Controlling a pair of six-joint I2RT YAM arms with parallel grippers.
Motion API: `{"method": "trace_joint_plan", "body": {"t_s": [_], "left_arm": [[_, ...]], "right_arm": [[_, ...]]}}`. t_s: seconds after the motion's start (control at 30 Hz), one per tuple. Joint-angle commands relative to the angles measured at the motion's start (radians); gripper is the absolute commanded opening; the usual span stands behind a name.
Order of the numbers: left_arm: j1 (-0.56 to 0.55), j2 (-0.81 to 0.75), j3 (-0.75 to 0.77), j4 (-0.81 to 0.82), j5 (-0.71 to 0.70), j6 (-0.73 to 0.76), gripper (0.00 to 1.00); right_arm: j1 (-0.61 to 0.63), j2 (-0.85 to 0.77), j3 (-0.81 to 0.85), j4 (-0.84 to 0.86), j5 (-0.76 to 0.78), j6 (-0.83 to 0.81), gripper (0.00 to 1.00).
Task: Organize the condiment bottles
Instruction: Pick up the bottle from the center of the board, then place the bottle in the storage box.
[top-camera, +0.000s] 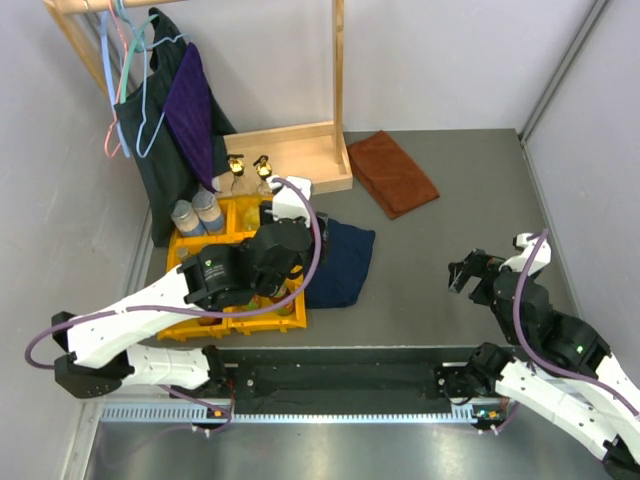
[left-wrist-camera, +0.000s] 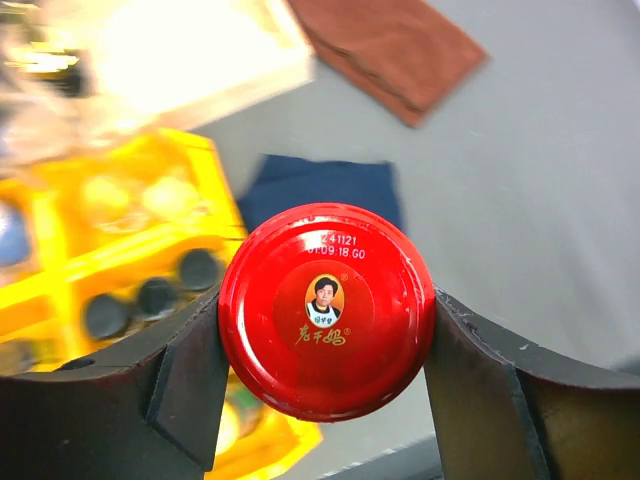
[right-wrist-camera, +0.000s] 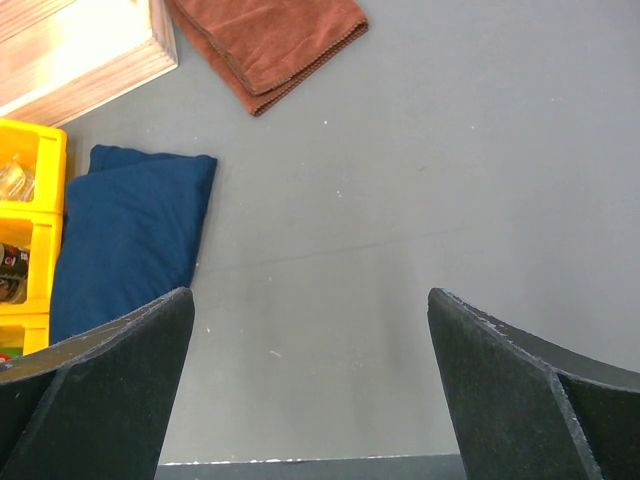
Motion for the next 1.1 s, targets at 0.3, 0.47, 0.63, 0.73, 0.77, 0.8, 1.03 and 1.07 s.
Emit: {"method": "trace_joint_plan", "body": {"t_s": [0.3,0.47,0.63,0.73,0.77,0.8,1.03,1.07], "left_arm": [[0.012,-0.157,0.042,-0.201,-0.561,-0.215,0.00],[0.116,-0.207,0.005,-0.213,-0.517,-0.204,0.00],[0.380,-0.173,0.006,-0.222,-0.328,-0.160,0.00],[0.460,-0.173,-0.027,-0.221,-0.300,-0.181,0.00],[0.474,-0.183,-0.041,-0.218,-0.286,-0.187,0.00],[0.486,-0.193,-0.050,-0.213,-0.282,-0.199,0.00],[0.587,-0.289,-0.132,-0.234,-0.288,-0.270,0.00],[0.595,-0.297,-0.132,-0.268,-0.297,-0.291,0.00]], "right_arm": [[-0.008,0.014,0.003,0.050,-0.003,-0.024,0.99],[-0.010,0.038,-0.009,0.075,-0.023,-0.025,0.99],[-0.008,0.058,-0.018,0.079,-0.029,-0.017,0.99],[-0.010,0.058,-0.023,0.081,-0.030,-0.019,0.99],[-0.010,0.057,-0.023,0.081,-0.030,-0.017,0.99],[-0.008,0.060,-0.023,0.081,-0.029,-0.022,0.99],[-0.008,0.070,-0.020,0.085,-0.024,-0.034,0.99],[-0.010,0.070,-0.021,0.086,-0.026,-0.034,0.99]]}}
